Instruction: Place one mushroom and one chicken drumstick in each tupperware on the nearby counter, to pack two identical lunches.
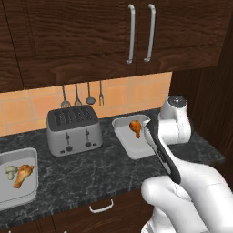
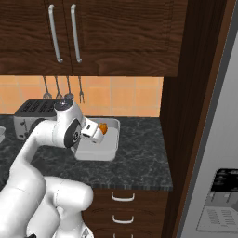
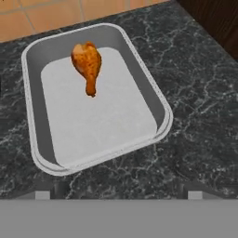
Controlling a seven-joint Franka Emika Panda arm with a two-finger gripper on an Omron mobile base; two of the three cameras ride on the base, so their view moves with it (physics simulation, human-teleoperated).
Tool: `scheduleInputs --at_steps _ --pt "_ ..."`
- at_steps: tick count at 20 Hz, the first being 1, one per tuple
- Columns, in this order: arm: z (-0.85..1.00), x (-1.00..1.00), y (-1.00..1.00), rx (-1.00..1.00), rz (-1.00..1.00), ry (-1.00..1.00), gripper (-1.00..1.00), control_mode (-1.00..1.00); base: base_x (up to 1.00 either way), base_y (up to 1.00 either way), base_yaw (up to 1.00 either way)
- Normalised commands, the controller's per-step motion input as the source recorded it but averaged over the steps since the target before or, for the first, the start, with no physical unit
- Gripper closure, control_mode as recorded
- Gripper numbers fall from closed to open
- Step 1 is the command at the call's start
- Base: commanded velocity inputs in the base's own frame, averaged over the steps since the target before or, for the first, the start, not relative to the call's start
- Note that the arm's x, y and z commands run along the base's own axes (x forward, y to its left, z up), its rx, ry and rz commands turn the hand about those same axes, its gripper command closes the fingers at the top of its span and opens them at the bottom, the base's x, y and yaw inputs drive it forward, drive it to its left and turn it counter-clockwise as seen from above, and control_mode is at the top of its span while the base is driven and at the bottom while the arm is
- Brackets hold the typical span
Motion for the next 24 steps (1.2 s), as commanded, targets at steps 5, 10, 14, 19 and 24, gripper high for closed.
scheduleInputs --at_steps 5,10,14,19,24 --pt "0.44 -1.00 -0.01 0.00 -0.07 -0.09 -1.00 -1.00 0.00 0.00 0.00" --pt "0.01 -0.95 -0.02 0.01 0.16 -0.11 -1.00 -1.00 0.00 0.00 0.00" --pt "-0.20 -0.72 0.00 -0.02 0.35 -0.19 -1.00 -1.00 0.00 0.00 0.00" --pt "-0.52 -0.17 0.28 -0.09 0.10 -0.26 -1.00 -1.00 0.00 0.00 0.00" --pt "-0.35 -0.20 0.00 -0.02 -0.10 -0.05 -1.00 -1.00 0.00 0.00 0.00"
